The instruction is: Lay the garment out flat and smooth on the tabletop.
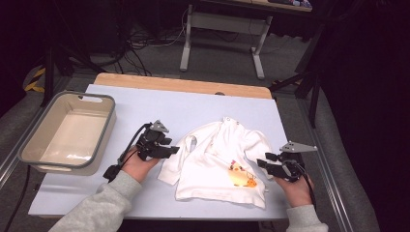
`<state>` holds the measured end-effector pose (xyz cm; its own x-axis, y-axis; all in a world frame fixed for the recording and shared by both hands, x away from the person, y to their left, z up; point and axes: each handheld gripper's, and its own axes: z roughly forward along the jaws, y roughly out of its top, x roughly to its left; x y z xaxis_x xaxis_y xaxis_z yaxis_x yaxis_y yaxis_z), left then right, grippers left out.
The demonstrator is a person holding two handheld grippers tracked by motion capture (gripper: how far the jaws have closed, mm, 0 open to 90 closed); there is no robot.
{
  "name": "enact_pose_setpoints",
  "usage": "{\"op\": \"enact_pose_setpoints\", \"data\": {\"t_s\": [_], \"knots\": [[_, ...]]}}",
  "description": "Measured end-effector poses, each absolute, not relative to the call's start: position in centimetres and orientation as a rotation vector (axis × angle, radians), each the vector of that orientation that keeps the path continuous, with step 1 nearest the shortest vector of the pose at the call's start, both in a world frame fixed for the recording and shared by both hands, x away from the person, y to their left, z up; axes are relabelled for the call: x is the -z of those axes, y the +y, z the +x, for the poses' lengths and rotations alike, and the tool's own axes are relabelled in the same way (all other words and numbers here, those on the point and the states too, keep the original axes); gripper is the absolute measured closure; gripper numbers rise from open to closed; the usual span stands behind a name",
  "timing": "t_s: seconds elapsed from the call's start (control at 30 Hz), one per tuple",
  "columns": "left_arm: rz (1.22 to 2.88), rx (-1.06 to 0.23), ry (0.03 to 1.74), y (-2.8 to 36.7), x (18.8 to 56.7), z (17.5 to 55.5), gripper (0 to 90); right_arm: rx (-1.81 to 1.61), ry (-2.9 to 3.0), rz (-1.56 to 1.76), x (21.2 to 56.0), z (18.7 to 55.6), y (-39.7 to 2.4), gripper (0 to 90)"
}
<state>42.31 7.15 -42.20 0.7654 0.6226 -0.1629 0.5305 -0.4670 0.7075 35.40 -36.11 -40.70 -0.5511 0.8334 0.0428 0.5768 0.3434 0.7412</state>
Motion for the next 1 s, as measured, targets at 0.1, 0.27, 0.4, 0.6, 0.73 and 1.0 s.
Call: {"op": "enact_pose_setpoints", "data": {"t_s": [0.1, 0.27, 0.4, 0.6, 0.73, 1.0], "knots": [[2.179, -0.150, 0.853, 6.7, 42.0, 43.1, 48.2, -1.017, 2.261, 1.263, 40.7, 36.5, -36.2, 49.9], [2.186, -0.148, 0.846, 5.6, 42.0, 43.8, 45.9, -0.991, 2.256, 1.273, 40.9, 37.8, -36.2, 48.7], [2.219, -0.151, 0.849, 4.8, 42.4, 44.7, 46.8, -0.983, 2.269, 1.277, 41.3, 38.5, -35.9, 48.2], [2.267, -0.124, 0.871, 4.2, 43.6, 45.8, 53.0, -0.979, 2.305, 1.258, 41.8, 38.6, -34.7, 48.4], [2.334, -0.092, 0.880, 3.6, 44.6, 46.3, 64.7, -0.939, 2.345, 1.243, 42.4, 38.9, -33.7, 50.0], [2.380, -0.143, 0.876, 3.6, 44.4, 45.8, 88.9, -0.815, 2.396, 1.252, 43.5, 39.1, -33.5, 79.2]]}}
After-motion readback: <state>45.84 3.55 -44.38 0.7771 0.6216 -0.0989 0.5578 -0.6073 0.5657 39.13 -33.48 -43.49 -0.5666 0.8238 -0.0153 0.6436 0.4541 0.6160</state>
